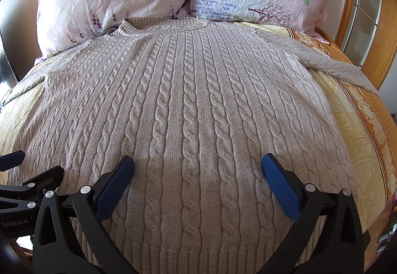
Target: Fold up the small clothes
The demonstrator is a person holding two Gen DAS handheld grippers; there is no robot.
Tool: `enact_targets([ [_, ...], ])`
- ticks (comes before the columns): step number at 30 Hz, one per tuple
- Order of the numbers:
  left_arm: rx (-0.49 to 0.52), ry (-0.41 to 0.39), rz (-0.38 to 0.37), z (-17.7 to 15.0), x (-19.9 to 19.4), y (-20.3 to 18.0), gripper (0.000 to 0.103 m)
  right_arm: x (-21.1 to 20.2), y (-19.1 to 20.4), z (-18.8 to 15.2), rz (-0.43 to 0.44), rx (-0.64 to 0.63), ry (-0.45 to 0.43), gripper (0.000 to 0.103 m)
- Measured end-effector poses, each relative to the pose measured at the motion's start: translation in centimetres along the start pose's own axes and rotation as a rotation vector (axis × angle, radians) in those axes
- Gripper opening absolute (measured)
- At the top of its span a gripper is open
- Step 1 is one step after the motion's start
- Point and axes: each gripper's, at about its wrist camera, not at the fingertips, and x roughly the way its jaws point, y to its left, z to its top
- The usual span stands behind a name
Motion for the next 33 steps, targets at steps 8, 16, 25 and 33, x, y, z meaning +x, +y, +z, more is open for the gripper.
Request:
enact_targets([
  [8,0.000,-0.001,0.000,0.01,0.00,0.00,0.101,0.00,-0.01,-0.01,0.000,0.000,-0.001,0.102],
  [16,0.000,-0.001,0.000,0.00,-0.01,0.00,0.101,0.01,-0.01,0.01,0.000,0.000,-0.001,0.102],
  [25,0.000,0.000,0.000,0.01,0.00,0.00,0.101,0.01,-0.04,-0.01,-0.001,-0.001,0.002,0.102],
  [33,0.000,0.000,0.002,0.15,0.05,0.17,0.101,0.12,-0.22,0.43,0.009,-0.018,0.038,0.102],
])
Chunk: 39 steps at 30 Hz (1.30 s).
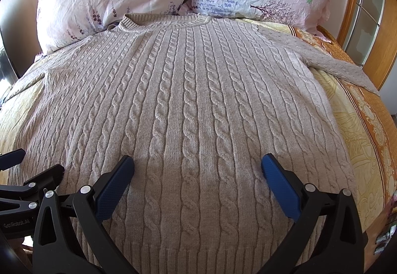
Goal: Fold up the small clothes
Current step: 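Move the right tool to the sweater sleeve cuff and close on it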
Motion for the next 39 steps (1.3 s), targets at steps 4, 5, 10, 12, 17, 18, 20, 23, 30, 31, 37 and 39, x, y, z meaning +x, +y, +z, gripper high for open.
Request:
enact_targets([
  [4,0.003,0.009,0.001,0.1,0.0,0.1,0.101,0.5,0.0,0.6,0.046,-0.048,0.029,0.102],
  [5,0.002,0.009,0.002,0.2,0.0,0.1,0.101,0.6,-0.1,0.7,0.062,-0.060,0.035,0.102],
  [10,-0.005,-0.020,0.011,-0.2,-0.2,-0.3,0.101,0.3,-0.5,0.4,0.091,-0.091,0.019,0.102],
  [12,-0.004,-0.023,0.016,-0.1,-0.2,-0.3,0.101,0.2,-0.6,0.3,0.100,-0.097,0.006,0.102],
  [17,0.013,-0.025,-0.049,1.8,-0.1,-0.1,0.101,0.3,-2.3,1.5,0.178,-0.072,0.011,0.102],
  [18,0.011,-0.039,-0.070,2.5,-0.2,0.0,0.101,-0.1,-3.7,2.3,0.213,-0.018,-0.010,0.102],
  [20,0.010,-0.089,-0.092,3.9,-0.7,0.0,0.101,-0.7,-7.1,3.9,0.252,0.104,-0.051,0.102],
  [23,0.036,-0.193,-0.102,6.1,-1.3,-0.5,0.101,-1.3,-13.1,6.5,0.244,0.302,-0.108,0.102],
  [30,0.029,-0.246,-0.126,9.8,0.9,-0.7,0.101,-0.4,-22.4,8.5,0.112,0.522,-0.131,0.102],
  [31,0.019,-0.255,-0.123,9.9,1.3,-0.6,0.101,-0.2,-23.4,8.6,0.103,0.549,-0.132,0.101],
  [37,-0.009,-0.290,-0.131,9.7,2.8,0.0,0.101,2.2,-30.6,8.3,0.166,0.828,-0.119,0.071],
  [39,-0.013,-0.271,-0.159,9.7,3.1,0.2,0.101,3.1,-33.0,8.1,0.173,0.929,-0.121,0.056],
])
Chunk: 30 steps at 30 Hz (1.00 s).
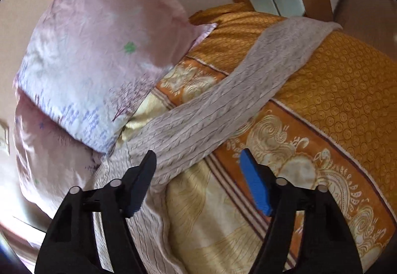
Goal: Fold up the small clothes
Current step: 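Move the right tool to the sweater sleeve cuff and close on it, then carry the sleeve with the right tool across the sweater body toward the collar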
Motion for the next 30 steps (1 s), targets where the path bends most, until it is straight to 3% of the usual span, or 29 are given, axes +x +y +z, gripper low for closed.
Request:
enact_targets([
  [1,-0.006,0.006,-0.005,0.0,0.1,0.1,0.101,0.2,-0.8,0.8,-0.013,0.039,-0.010,0.047],
  [2,-0.011,0.015,-0.014,0.0,0.3,0.2,0.101,0.4,-1.5,1.4,-0.027,0.073,-0.022,0.044],
  [6,-0.029,0.054,-0.021,-0.1,1.1,0.5,0.101,1.4,-3.6,3.4,-0.092,0.159,-0.067,0.041],
  [15,-0.046,0.083,-0.033,-0.2,1.7,0.8,0.101,2.6,-5.5,5.1,-0.119,0.252,-0.130,0.038],
  [19,-0.041,0.088,-0.028,-0.1,1.9,0.7,0.101,3.1,-5.9,5.7,-0.130,0.245,-0.157,0.027],
  [22,-0.039,0.091,-0.025,-0.1,2.1,0.7,0.101,3.5,-6.1,5.8,-0.134,0.238,-0.169,0.011],
  [26,-0.037,0.092,-0.025,-0.1,2.2,0.8,0.101,2.9,-6.3,5.5,-0.084,0.223,-0.204,0.009],
  [30,-0.038,0.091,-0.026,-0.1,2.2,0.7,0.101,0.7,-3.7,5.4,-0.024,0.103,-0.284,0.008],
])
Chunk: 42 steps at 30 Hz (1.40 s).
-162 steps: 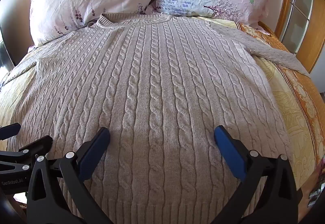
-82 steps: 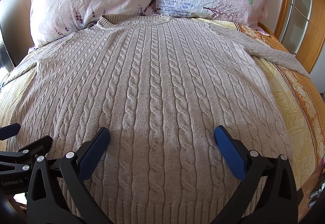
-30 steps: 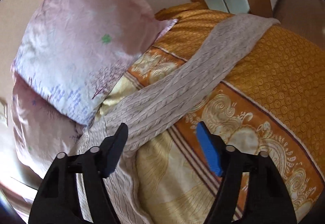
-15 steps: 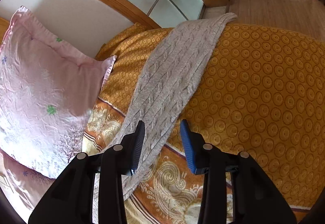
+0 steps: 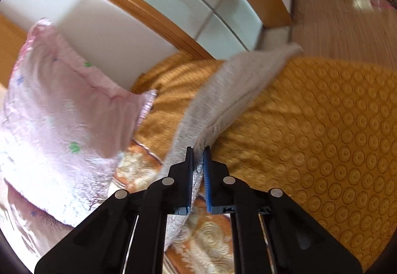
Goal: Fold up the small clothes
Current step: 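Carry the sleeve with the right tool across the sweater body toward the collar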
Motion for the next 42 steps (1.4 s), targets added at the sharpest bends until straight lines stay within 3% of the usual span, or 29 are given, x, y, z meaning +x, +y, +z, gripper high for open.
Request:
enact_targets([
  [7,-0.002,-0.002,-0.006,0.1,0.0,0.1,0.101,-4.0,8.6,-1.9,0.253,-0.256,-0.040,0.008],
  [11,-0.008,-0.004,-0.013,0.1,-0.1,0.2,0.101,-4.4,13.6,-6.0,0.403,-0.396,0.068,0.008],
  [14,-0.012,-0.006,-0.016,0.1,-0.2,0.2,0.101,-3.5,17.2,-11.0,0.467,-0.506,0.190,0.008],
  [17,-0.015,-0.007,-0.020,0.1,-0.3,0.2,0.101,-1.6,19.7,-16.6,0.471,-0.607,0.326,0.008],
  [19,-0.019,-0.009,-0.022,0.1,-0.4,0.3,0.101,-0.4,20.6,-20.4,0.427,-0.683,0.406,0.008],
  [23,-0.026,-0.010,-0.028,0.1,-0.6,0.4,0.101,1.4,20.3,-24.6,0.354,-0.738,0.560,0.008],
  [25,-0.029,-0.012,-0.032,0.1,-0.7,0.4,0.101,0.9,19.5,-24.2,0.367,-0.694,0.593,0.008],
  [27,-0.030,-0.012,-0.034,0.1,-0.7,0.5,0.101,0.2,18.9,-21.9,0.383,-0.618,0.566,0.014],
  [29,-0.030,-0.012,-0.034,0.1,-0.7,0.5,0.101,-0.7,17.8,-18.8,0.376,-0.522,0.500,0.048],
  [30,-0.030,-0.012,-0.033,0.1,-0.7,0.5,0.101,-1.2,17.0,-17.1,0.362,-0.474,0.464,0.054],
  [35,-0.026,-0.009,-0.027,0.1,-0.6,0.4,0.101,-1.9,13.5,-11.4,0.211,-0.358,0.333,0.055],
  [38,-0.026,-0.009,-0.027,0.1,-0.6,0.4,0.101,-1.5,11.6,-10.3,0.145,-0.316,0.319,0.052],
  [42,-0.024,-0.008,-0.025,0.1,-0.5,0.4,0.101,-0.5,10.9,-11.0,0.125,-0.323,0.358,0.050],
])
